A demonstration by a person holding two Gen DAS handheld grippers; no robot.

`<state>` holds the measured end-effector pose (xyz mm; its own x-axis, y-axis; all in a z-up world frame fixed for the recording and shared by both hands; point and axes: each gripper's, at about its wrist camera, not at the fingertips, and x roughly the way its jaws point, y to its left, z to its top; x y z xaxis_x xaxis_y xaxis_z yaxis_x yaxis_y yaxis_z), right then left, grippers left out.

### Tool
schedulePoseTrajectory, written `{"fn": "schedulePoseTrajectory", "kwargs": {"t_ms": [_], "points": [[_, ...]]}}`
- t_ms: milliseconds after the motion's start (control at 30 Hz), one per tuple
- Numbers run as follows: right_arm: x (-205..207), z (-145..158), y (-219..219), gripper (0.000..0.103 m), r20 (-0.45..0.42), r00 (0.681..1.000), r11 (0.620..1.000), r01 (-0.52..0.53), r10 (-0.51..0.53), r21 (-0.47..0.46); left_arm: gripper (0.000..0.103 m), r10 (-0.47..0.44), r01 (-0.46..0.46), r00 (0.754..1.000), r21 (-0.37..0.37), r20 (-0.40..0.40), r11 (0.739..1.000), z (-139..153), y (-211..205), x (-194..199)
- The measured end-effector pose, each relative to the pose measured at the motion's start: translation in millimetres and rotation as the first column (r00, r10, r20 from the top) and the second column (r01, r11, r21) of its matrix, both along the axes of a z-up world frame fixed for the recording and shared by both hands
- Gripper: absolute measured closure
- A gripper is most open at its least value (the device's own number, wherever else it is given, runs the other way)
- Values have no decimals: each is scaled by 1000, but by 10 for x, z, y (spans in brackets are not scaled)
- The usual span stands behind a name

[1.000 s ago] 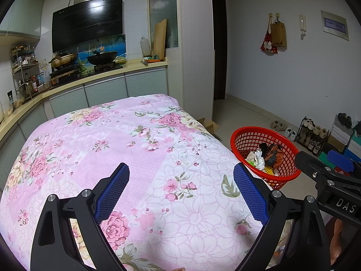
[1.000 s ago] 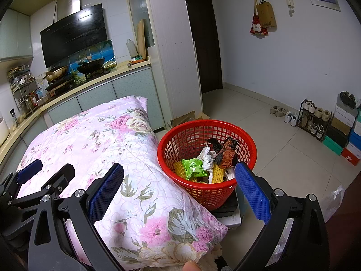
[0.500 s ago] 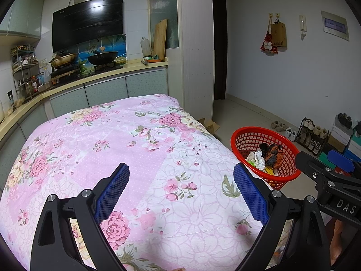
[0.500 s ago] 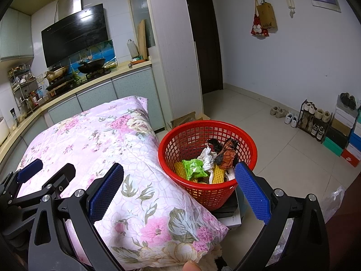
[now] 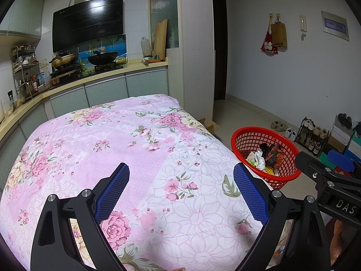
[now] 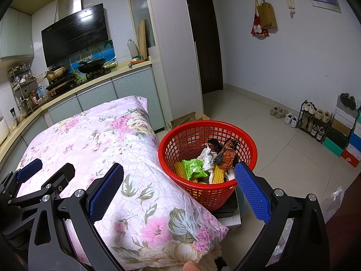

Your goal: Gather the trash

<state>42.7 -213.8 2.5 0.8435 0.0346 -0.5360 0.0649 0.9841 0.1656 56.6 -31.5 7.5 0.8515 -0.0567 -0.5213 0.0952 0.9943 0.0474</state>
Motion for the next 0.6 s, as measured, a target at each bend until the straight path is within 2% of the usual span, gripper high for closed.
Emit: {"fn": "schedulePoseTrajectory", "kwargs": {"t_ms": [400,600], "points": [[2,-6,12,7,1,1000,1000,-6,6,0,13,3,-3,1000,5,-2,1000,1,20,-4],[-31,-86,207,7,0,996,995,-94,94,-16,13,54,-54,999,-12,-7,998,23,304,-49]]}}
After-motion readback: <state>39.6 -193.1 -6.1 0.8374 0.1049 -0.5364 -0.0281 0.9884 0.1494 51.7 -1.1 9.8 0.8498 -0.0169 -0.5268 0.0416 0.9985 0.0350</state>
